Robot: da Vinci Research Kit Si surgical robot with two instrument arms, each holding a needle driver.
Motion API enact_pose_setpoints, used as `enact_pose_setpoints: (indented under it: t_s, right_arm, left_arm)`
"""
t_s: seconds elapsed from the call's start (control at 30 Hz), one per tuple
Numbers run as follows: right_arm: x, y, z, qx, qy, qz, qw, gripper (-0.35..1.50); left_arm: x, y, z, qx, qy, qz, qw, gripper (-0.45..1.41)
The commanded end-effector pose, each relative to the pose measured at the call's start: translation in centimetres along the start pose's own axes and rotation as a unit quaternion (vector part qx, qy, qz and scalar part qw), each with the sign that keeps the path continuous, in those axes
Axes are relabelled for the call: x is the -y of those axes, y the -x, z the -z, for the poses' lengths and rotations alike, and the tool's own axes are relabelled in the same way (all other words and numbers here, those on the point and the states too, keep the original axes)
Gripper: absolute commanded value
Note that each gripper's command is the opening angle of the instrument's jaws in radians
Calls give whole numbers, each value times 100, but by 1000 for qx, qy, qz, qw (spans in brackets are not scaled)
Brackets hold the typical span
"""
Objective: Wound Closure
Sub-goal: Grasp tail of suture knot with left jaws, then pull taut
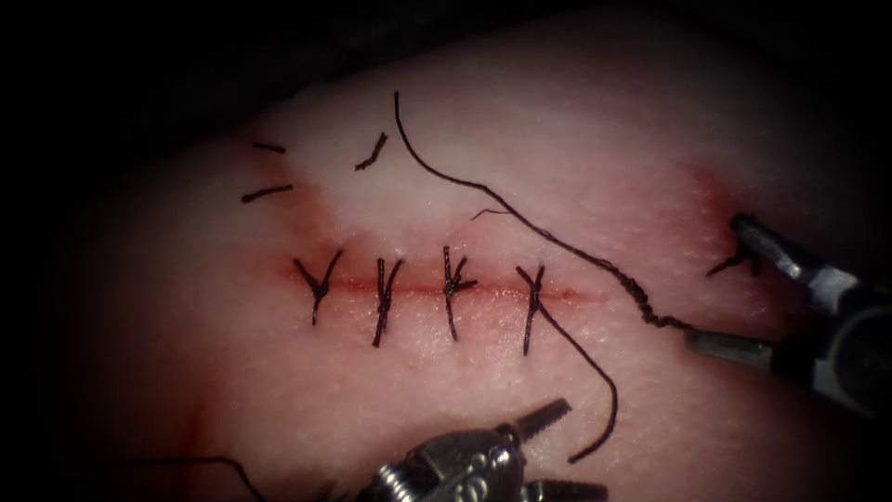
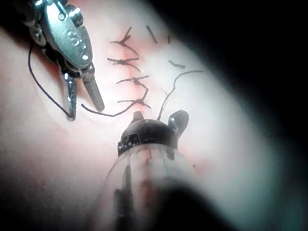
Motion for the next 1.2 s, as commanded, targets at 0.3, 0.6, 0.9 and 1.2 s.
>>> enact_pose_setpoints:
  t_s: [0.3, 0.6, 0.9, 1.2]
  right_arm:
    - [12, -9, -7, -5, -3, 4, 1000, 131]
    - [53, 1, -20, -30, -39, 20, 999, 131]
    - [66, -6, -63, -70, -51, 34, 996, 133]
    - [74, -15, -102, -91, -51, 31, 994, 131]
  left_arm:
    - [12, -9, 2, -6, 19, -28, 999, -45]
    - [22, -33, 39, 0, 14, -54, 998, -45]
    - [29, -37, 70, -3, 1, -59, 998, -45]
    - [32, -34, 90, -2, -9, -60, 998, -45]
